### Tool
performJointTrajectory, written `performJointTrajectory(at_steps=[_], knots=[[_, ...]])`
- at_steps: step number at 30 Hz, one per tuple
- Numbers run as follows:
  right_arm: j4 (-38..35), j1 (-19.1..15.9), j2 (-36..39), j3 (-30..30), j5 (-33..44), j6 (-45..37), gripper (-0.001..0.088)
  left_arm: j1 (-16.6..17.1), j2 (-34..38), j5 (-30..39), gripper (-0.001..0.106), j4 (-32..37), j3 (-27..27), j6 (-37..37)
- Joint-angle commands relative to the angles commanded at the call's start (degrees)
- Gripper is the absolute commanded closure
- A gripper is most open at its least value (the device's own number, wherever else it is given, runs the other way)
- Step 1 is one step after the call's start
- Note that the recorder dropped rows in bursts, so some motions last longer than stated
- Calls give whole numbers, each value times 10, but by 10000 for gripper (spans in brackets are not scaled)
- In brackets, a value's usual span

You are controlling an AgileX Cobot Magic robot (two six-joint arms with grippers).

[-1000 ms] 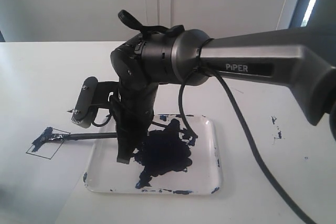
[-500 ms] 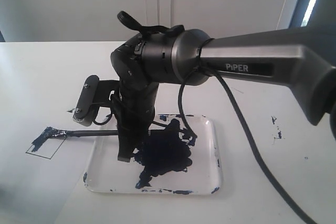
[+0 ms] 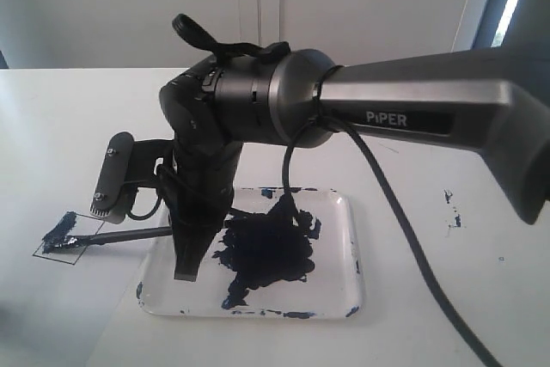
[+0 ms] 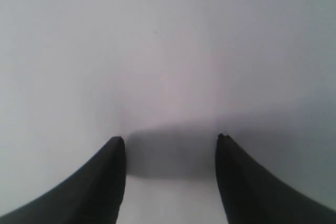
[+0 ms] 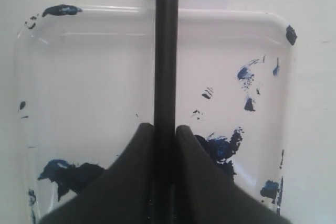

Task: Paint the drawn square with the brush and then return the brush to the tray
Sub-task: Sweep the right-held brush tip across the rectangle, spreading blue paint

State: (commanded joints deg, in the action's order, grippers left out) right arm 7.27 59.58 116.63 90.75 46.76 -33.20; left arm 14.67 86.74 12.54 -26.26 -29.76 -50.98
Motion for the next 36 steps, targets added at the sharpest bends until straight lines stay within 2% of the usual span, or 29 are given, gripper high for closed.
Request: performJointTrajectory(at_steps=[21, 29, 36], knots=[[14, 0, -6, 0, 0, 11, 868, -1, 0, -3, 489, -5, 0, -4], [-1, 0, -19, 0, -1, 11, 868, -1, 0, -6, 489, -3, 0, -5], [3, 15, -10, 0, 0, 9, 868, -1, 0, -2, 489, -3, 0, -5]])
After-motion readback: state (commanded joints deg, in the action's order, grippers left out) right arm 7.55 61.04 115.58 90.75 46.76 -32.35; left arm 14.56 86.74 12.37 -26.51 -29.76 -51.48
